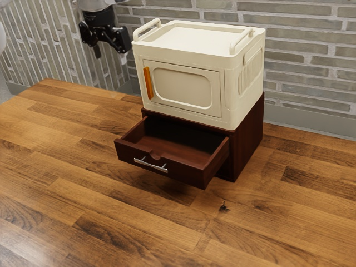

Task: Push the drawer handle with one arm to close the drawer

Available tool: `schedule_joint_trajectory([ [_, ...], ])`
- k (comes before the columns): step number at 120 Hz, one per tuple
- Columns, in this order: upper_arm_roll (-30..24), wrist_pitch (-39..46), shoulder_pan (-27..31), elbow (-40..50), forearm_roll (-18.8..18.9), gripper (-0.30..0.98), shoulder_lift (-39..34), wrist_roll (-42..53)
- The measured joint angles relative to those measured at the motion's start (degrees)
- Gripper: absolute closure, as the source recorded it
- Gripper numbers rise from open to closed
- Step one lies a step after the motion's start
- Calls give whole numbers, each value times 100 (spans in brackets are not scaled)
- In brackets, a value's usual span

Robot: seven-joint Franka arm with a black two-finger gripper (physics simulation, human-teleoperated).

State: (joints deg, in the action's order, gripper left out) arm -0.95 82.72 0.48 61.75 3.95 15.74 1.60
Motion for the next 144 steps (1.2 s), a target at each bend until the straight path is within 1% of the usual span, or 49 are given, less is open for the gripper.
schedule_joint_trajectory([
  [16, -1, -152, 7, -35, 41, 0, 17, 67],
  [26, 1, -203, 182, -26, -120, 0, -88, 101],
  [30, -3, -217, 261, 1, -232, 0, -533, 112],
  [36, -15, -343, 380, 421, -592, 0, -1584, 127],
  [40, -33, -436, 494, 1044, -788, 0, -2342, 135],
  [44, -62, -514, 596, 1884, -936, 0, -3153, 128],
  [49, -146, -589, 762, 2912, -1061, 0, -4081, 85],
  [54, -345, -626, 1069, 3961, -1146, 0, -4993, 43],
  [60, -733, -624, 1307, 4897, -1242, 0, -5695, -6],
  [66, -1060, -566, 1412, 5572, -1371, 0, -6098, -57],
  [71, -1255, -504, 1449, 5962, -1501, 0, -6281, -102],
  [80, -1430, -418, 1499, 6318, -1684, 0, -6485, -201],
  [92, -1420, -247, 1502, 6738, -1802, 0, -6588, -310],
  [98, -1345, -104, 1506, 7099, -1829, 3, -6715, -333],
  [107, -1303, 165, 1533, 7727, -1827, 16, -6847, -289],
  [126, -1443, 793, 1458, 8567, -1658, 48, -6874, -169],
  [137, -1494, 1250, 1489, 8794, -1567, 60, -6748, -25],
  [144, -1543, 1557, 1498, 8829, -1510, 66, -6469, 64],
])
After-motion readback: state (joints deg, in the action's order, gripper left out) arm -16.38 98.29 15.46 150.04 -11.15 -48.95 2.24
